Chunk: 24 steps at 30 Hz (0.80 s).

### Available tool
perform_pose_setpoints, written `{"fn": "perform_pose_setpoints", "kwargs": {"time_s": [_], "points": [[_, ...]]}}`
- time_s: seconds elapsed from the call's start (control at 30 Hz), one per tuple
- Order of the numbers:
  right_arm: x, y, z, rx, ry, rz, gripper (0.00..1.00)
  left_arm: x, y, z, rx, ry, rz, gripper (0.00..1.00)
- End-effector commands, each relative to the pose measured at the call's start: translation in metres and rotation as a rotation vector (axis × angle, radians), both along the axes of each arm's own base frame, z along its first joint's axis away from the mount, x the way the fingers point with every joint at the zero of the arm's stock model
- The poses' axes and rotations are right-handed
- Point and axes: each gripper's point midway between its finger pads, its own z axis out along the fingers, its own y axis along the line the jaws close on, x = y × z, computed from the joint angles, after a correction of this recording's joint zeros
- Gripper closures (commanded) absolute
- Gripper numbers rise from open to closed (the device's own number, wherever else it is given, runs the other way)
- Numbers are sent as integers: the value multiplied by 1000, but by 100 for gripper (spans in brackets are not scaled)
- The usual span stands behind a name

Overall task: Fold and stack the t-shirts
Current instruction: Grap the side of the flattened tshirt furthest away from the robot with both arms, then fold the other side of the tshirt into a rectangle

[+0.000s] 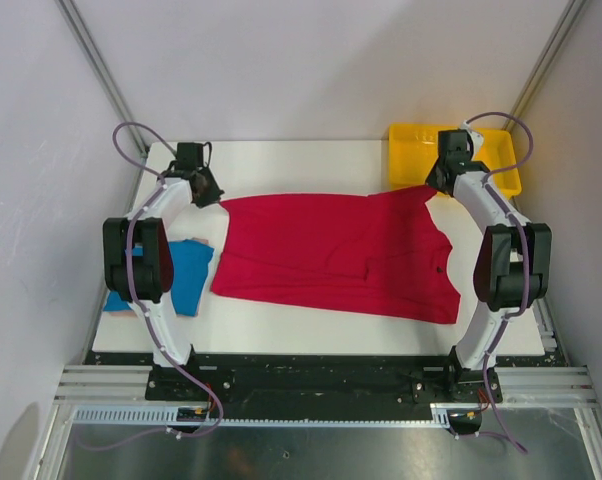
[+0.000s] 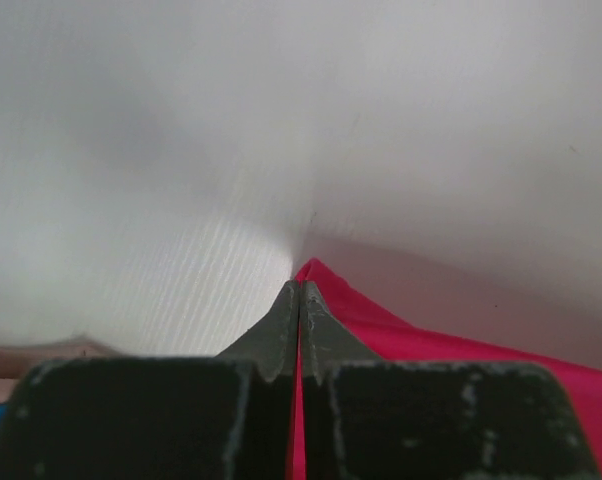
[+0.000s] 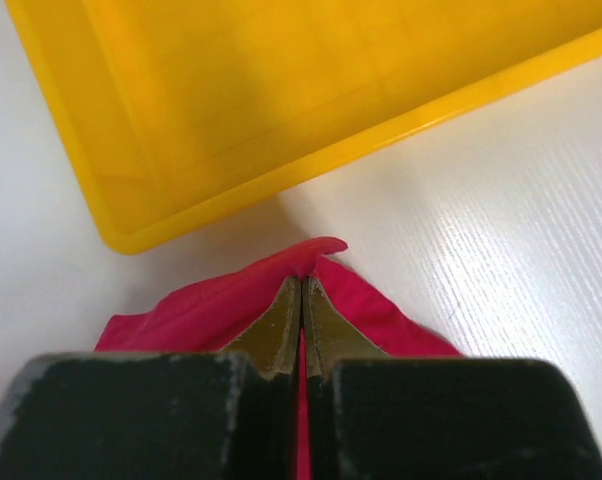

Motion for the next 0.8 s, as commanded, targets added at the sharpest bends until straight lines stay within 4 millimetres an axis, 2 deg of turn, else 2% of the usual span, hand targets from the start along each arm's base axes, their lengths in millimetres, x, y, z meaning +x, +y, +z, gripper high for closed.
{"fn": "perform_pose_setpoints", "kwargs": {"time_s": [0.0,0.13,0.27,0.43,0.67,0.77], "points": [[1,-20,27,-24,-62,-71,100,4,12,23,22,-67,34,100],[3,-18,27,-11,-48,-53,100,7,12,28,12,-78,33,100],[-9,-6,22,4,-3,-40,100,8,4,37,-25,-97,15,100],[-48,10,2,53,89,-39,100,-14,-11,34,-117,-72,5,100],[-109,20,-26,111,173,-51,100,-64,-20,-5,-185,42,50,100],[-129,24,-36,144,180,-46,100,-76,-18,-14,-178,63,66,100]]}}
